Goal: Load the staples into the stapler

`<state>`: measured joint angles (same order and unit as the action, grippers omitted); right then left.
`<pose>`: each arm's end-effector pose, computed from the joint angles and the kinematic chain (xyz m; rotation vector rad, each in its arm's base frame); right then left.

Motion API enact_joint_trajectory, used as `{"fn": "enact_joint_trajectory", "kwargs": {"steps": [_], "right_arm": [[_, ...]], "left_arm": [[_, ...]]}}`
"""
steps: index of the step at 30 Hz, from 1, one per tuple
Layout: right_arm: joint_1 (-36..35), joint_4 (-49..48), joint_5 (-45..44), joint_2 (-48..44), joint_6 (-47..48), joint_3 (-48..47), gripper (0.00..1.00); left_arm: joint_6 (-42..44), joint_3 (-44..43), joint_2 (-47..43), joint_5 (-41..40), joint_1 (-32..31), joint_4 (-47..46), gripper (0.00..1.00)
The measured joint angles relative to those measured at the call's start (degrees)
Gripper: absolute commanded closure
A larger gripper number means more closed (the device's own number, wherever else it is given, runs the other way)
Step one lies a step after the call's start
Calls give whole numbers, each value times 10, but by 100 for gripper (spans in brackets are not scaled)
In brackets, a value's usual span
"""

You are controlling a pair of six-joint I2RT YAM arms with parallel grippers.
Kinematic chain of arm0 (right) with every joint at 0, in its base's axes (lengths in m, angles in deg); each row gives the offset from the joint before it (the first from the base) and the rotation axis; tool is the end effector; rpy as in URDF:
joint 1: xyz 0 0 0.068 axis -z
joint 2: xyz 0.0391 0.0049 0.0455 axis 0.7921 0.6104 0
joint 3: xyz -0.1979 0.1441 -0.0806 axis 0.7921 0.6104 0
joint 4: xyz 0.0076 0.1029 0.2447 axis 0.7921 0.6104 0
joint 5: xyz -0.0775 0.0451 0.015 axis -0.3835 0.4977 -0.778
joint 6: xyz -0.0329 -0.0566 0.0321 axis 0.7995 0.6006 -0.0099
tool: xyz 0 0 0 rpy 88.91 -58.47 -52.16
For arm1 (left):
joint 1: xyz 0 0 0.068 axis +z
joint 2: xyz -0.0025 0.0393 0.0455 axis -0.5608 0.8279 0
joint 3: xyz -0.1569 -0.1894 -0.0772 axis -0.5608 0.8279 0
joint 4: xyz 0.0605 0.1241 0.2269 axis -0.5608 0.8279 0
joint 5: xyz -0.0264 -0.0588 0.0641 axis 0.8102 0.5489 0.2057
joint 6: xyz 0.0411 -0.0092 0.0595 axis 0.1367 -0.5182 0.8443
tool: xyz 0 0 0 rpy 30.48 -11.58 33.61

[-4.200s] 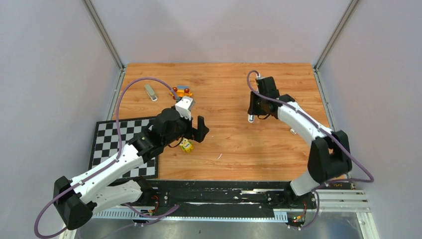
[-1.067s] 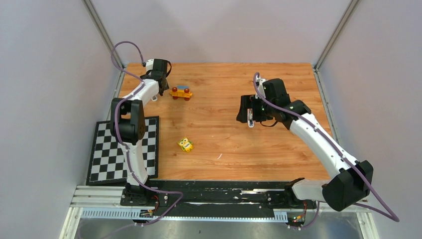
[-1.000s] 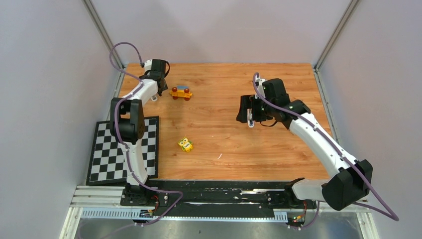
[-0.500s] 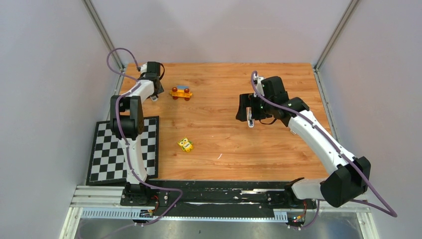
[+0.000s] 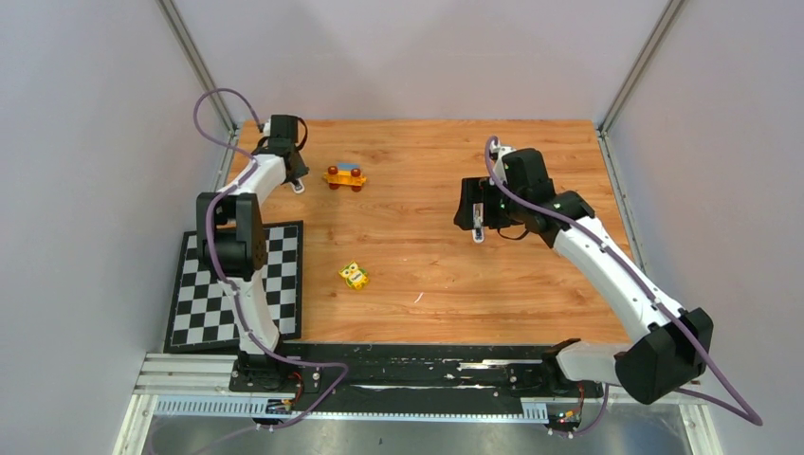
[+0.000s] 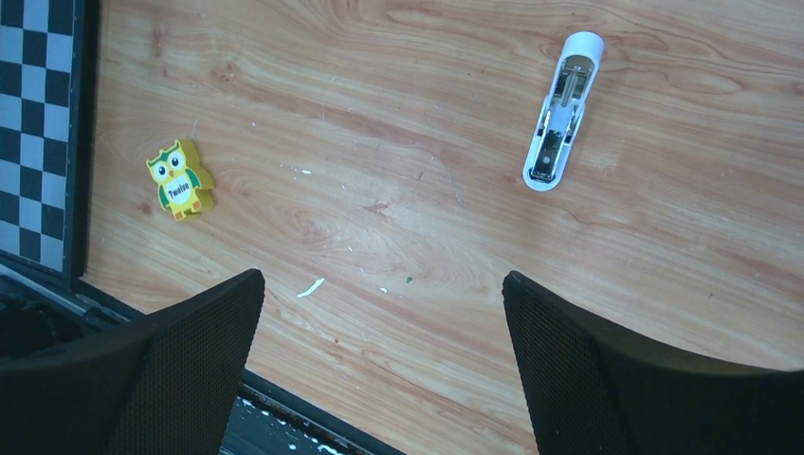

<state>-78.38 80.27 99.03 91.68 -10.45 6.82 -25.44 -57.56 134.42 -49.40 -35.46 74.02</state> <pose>0.2699 0.1434 0.3088 -0.2598 2.2726 0.6033 0.4647 0.0089 0.1721 -0.6506 2.2815 0.1761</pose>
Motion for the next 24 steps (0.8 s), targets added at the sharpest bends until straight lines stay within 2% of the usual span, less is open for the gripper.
{"fn": "enact_joint_trajectory", "kwargs": {"steps": [5, 10, 15, 18, 24], "right_arm": [[0, -17, -21, -33, -25, 15, 0], [0, -62, -29, -66, -64, 47, 6], [0, -131, 2, -70, -91, 79, 12], [-3, -176, 26, -63, -107, 90, 20], [-46, -263, 56, -32, -132, 101, 43]], "left_arm": [[2, 39, -92, 51, 0, -6, 100], [-4, 78, -186, 122, 0, -29, 100], [-28, 118, -262, 222, 0, -49, 100], [-47, 152, -300, 283, 0, -65, 100], [-86, 259, -406, 376, -14, -102, 100]]}}
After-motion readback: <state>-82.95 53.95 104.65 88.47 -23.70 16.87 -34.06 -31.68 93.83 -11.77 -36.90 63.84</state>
